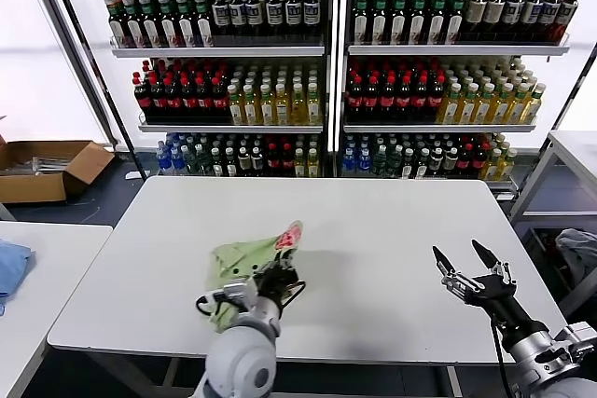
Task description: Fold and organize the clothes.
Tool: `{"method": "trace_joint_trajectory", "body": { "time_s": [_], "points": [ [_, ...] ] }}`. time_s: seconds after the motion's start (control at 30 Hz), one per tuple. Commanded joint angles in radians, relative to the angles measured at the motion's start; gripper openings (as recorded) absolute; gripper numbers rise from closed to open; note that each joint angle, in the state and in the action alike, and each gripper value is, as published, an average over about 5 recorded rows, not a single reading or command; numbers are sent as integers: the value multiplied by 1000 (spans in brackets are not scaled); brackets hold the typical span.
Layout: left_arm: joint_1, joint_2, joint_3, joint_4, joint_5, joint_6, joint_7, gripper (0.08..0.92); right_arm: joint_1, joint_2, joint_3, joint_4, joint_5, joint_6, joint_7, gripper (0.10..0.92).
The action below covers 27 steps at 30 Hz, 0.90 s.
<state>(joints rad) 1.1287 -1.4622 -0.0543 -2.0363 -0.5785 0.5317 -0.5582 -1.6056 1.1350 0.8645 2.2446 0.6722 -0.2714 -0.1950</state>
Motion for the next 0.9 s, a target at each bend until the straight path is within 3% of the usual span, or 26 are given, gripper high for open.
{"method": "trace_joint_trajectory", "body": {
  "time_s": [0.03, 0.37, 0.67, 0.8, 0.9],
  "points": [
    [-137, -42, 131, 64, -12, 8, 32, 177, -2, -9, -75, 31, -55, -42, 25, 823],
    [-20, 114, -56, -113, -121, 20, 100, 462, 86, -50, -262, -23, -98, -119, 99, 823],
    [73, 297, -430, -95, -113, 17, 275, 722, 297, -79, -565, -205, -142, -216, 163, 823],
    [114, 318, -516, -88, -115, 11, 305, 808, 444, -66, -693, -353, -115, -249, 183, 823],
    [144, 301, -537, -102, -114, 11, 301, 821, 543, -34, -755, -447, -93, -285, 196, 823]
  ]
}}
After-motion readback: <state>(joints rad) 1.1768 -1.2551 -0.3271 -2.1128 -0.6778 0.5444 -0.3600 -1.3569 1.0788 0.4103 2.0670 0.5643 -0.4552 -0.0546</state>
